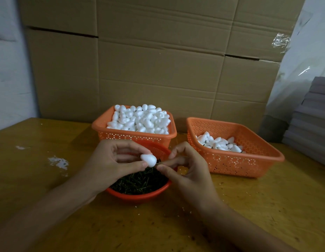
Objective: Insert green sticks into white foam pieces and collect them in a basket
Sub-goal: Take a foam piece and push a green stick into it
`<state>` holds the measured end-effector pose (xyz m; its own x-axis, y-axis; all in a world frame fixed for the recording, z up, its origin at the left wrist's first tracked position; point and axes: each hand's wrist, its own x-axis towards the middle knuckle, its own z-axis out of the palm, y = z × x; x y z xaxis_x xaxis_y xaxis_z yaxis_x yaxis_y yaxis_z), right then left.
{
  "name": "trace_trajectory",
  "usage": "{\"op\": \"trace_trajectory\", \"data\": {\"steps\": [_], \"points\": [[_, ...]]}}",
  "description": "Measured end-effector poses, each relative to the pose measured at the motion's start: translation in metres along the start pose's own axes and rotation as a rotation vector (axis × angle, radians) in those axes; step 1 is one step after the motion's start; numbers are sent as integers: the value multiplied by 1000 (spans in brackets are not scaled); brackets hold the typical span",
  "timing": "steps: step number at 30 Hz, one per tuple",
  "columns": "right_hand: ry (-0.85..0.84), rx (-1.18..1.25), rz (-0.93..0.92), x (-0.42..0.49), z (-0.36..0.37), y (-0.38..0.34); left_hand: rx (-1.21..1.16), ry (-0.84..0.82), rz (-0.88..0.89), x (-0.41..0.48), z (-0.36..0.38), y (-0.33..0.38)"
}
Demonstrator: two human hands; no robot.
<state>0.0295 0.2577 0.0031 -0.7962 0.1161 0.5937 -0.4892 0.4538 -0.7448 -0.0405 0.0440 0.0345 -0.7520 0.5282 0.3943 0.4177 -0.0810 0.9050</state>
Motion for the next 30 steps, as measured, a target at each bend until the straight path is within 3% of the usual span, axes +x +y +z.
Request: {"op": "trace_trajectory", "data": {"steps": [17, 30], "points": [[-104, -37, 15, -2, 0, 5, 81, -138, 95, -1, 5, -4], [-80, -56, -27, -2, -1, 5, 100, -239, 93, 1, 0, -7]]}}
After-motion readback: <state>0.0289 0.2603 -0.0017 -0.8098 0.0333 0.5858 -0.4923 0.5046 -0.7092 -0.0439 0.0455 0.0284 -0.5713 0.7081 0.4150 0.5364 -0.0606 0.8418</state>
